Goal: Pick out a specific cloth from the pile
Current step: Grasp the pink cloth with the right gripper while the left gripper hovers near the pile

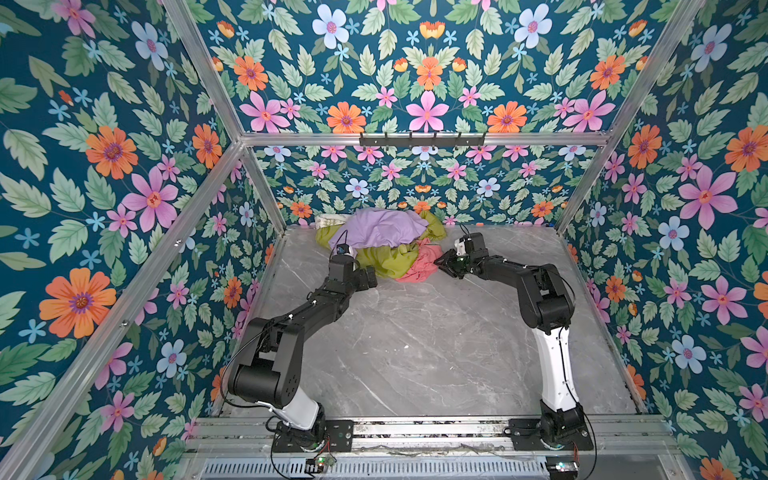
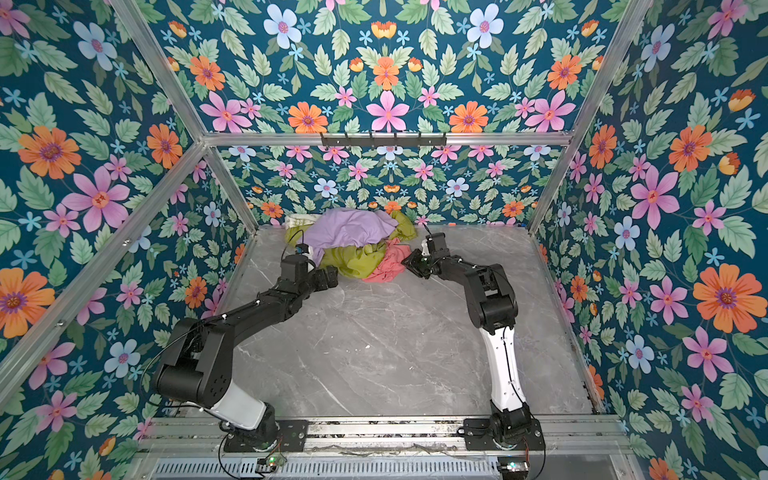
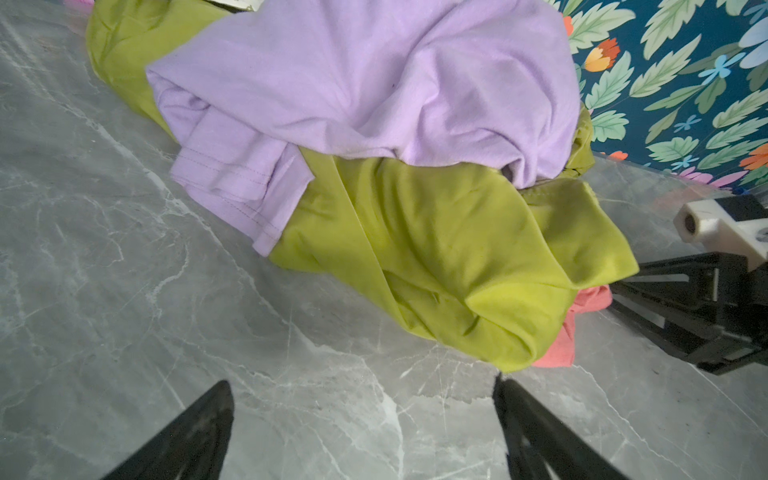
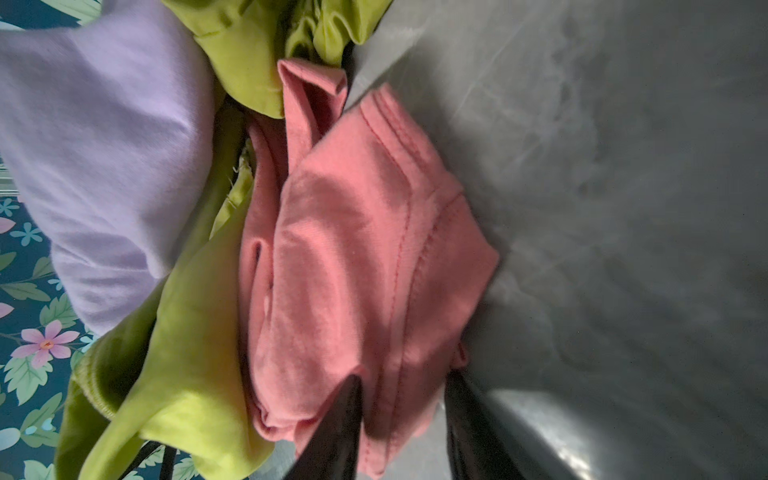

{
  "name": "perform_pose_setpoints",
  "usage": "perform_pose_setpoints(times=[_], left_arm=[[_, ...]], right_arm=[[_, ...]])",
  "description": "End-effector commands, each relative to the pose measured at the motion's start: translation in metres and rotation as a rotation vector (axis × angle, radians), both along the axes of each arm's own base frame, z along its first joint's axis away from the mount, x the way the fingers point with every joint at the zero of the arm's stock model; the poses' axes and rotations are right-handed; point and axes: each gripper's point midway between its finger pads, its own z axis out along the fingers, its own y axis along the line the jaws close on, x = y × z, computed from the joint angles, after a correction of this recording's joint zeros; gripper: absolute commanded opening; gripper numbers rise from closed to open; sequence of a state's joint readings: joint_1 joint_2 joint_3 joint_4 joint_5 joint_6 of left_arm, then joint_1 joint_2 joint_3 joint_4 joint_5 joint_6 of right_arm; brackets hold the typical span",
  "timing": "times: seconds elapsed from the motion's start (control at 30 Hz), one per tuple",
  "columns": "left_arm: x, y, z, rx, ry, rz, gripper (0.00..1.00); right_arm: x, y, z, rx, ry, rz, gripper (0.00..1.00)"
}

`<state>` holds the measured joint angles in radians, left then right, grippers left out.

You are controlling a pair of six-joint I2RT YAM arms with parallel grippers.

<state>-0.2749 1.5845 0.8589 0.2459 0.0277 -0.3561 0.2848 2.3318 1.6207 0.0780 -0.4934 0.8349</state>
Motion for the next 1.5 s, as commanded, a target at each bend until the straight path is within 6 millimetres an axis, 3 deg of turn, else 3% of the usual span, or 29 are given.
perform_pose_setpoints(times=[0.0,0.5,0.7,1.47], left_arm=[[-0.001,-0.001,0.001,0.002,-0.002,-0.004,0.99],[-0.006,0.003,-0.001,0.002,-0.001,0.009,0.99],[-0.006,0.004,-0.003,0.001,0.004,0.014,0.99],[-0.013,0.014,0.003,0.016,-0.01,0.056,0.98]], right_arm=[[0.0,-0.001,-0.007,0.0,0.025,-0.014,0.3],[-0.002,0.001,-0.002,0.017,0.003,0.005,0.07],[-0.004,0.002,0.009,0.028,-0.025,0.012,0.0],[-0.006,0.009,0.071,0.086,-0.134,0.033,0.0]])
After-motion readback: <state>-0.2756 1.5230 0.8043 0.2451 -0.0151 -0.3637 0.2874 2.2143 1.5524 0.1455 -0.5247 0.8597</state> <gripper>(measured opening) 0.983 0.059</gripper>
